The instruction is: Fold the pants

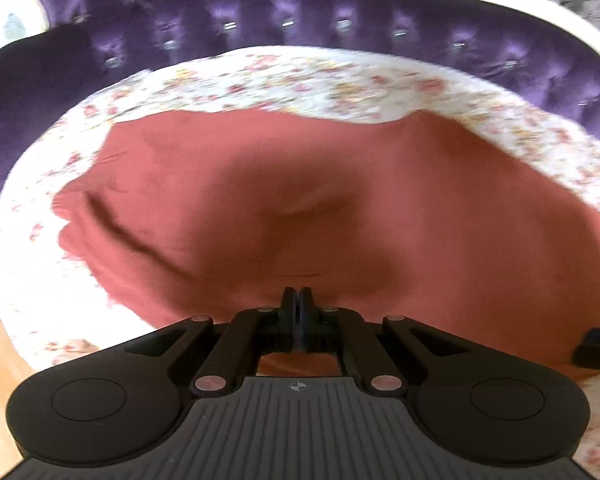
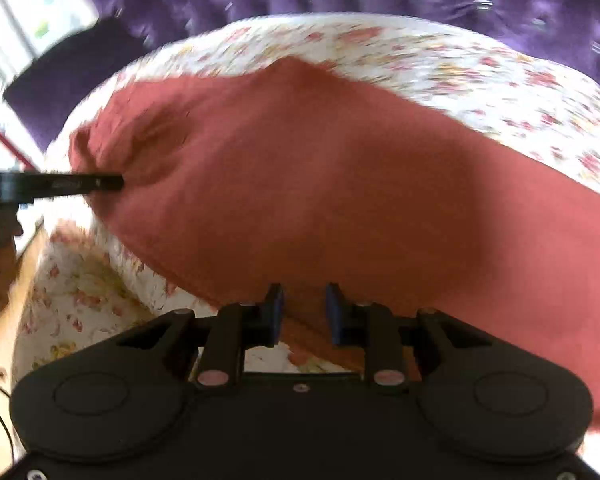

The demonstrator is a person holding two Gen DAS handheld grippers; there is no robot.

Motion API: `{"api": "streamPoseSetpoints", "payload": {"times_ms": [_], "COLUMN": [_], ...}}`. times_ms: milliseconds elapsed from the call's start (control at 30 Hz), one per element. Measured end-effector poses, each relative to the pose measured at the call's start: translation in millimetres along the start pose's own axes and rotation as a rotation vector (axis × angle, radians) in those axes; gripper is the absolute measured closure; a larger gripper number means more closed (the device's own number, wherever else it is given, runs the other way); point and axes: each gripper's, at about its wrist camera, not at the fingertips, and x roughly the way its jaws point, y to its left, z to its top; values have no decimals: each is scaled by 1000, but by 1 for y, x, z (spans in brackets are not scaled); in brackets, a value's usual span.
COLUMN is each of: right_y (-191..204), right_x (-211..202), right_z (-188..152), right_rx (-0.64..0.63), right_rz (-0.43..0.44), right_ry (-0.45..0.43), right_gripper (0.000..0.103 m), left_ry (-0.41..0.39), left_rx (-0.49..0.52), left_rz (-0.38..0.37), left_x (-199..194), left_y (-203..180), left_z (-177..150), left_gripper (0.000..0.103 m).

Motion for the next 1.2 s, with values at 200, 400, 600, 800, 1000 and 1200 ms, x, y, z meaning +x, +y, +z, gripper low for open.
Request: {"api": "streamPoseSetpoints", "payload": {"times_ms": [200, 400, 600, 800, 1000, 1200], "right_y": [-63, -148, -215, -268, -309, -324], "right_x": [-52, -100, -148, -170, -155, -138], "right_z": [-14, -38, -63, -67, -66, -83], "right_rx": [215, 417, 526, 565, 585, 635], "right_rz": [-100, -262, -423, -523, -507, -421], "right_ry": [-140, -208, -259, -285, -230, -169], "right_gripper": [67, 67, 67, 49, 49, 49], "left_ry": [-4, 12, 18, -7, -7, 37], "left_rx": [115, 190, 244, 352, 357, 294], "left_rz": [-87, -150, -180, -95, -73, -83], "left_x": [-1, 6, 11, 11, 12, 15], "left_y": [-61, -109, -145, -177, -179, -175], "left_z": [-5, -10, -10, -24, -24, -13], "left_gripper": [101, 101, 101, 101, 101, 101]}}
